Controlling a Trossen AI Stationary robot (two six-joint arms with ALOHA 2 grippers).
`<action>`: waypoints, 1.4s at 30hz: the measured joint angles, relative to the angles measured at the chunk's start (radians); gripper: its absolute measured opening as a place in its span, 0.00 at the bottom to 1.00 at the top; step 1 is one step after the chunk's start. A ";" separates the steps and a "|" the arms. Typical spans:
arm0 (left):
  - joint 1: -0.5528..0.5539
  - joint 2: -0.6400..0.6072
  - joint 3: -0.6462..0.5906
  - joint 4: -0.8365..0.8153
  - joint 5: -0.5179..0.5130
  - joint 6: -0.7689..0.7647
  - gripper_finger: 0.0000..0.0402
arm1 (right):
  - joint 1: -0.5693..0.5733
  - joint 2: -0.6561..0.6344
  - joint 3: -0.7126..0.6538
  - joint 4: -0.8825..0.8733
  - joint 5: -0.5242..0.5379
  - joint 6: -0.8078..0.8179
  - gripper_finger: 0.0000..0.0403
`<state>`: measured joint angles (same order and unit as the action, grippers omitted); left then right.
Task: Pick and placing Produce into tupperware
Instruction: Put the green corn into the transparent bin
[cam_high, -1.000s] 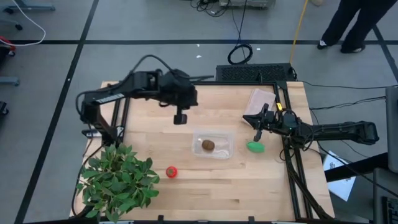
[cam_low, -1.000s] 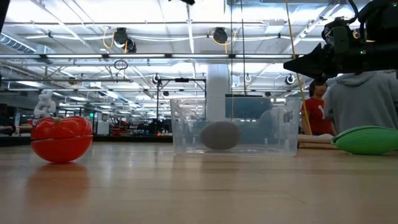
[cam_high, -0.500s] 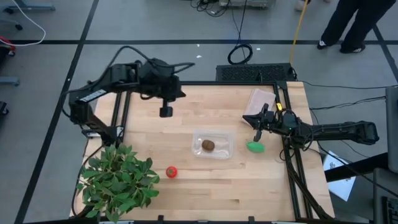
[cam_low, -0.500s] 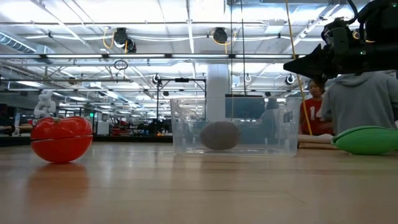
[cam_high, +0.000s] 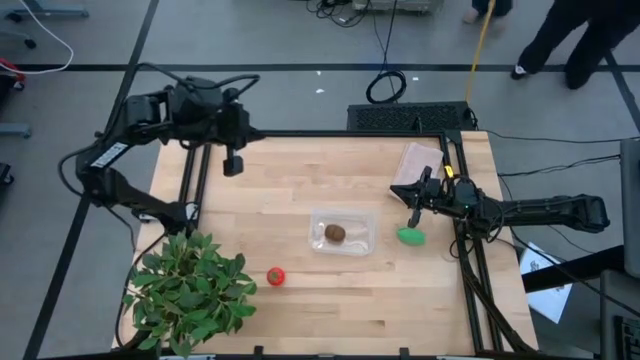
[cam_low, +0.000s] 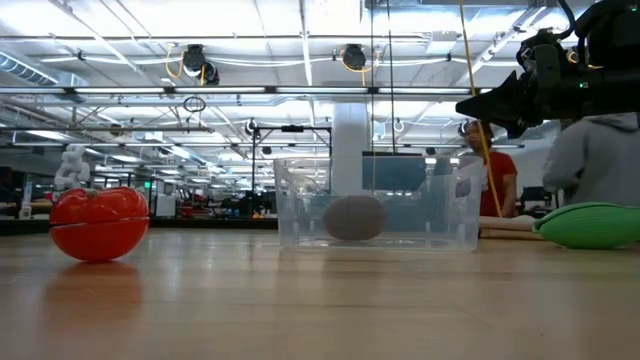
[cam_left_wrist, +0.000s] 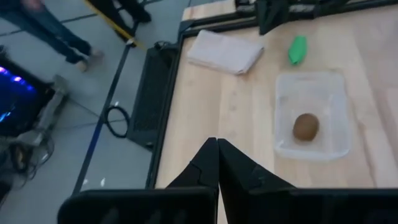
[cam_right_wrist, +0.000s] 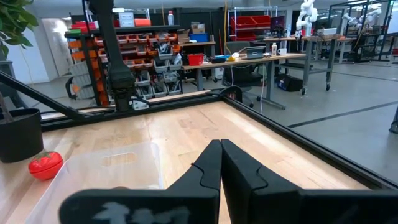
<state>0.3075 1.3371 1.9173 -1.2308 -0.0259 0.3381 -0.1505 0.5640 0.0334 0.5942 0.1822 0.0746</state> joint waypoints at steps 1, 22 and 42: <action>0.007 -0.015 -0.018 0.000 -0.001 0.000 0.00 | 0.000 0.000 0.000 0.000 0.000 0.000 0.00; 0.033 -0.504 -0.757 0.553 0.112 -0.138 0.00 | 0.000 0.000 0.000 0.000 0.000 -0.008 0.00; 0.032 -0.774 -1.206 0.981 0.176 -0.209 0.00 | 0.000 0.000 0.000 0.000 0.000 -0.007 0.00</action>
<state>0.3397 0.5635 0.7117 -0.2500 0.1496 0.1287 -0.1509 0.5644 0.0334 0.5941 0.1822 0.0673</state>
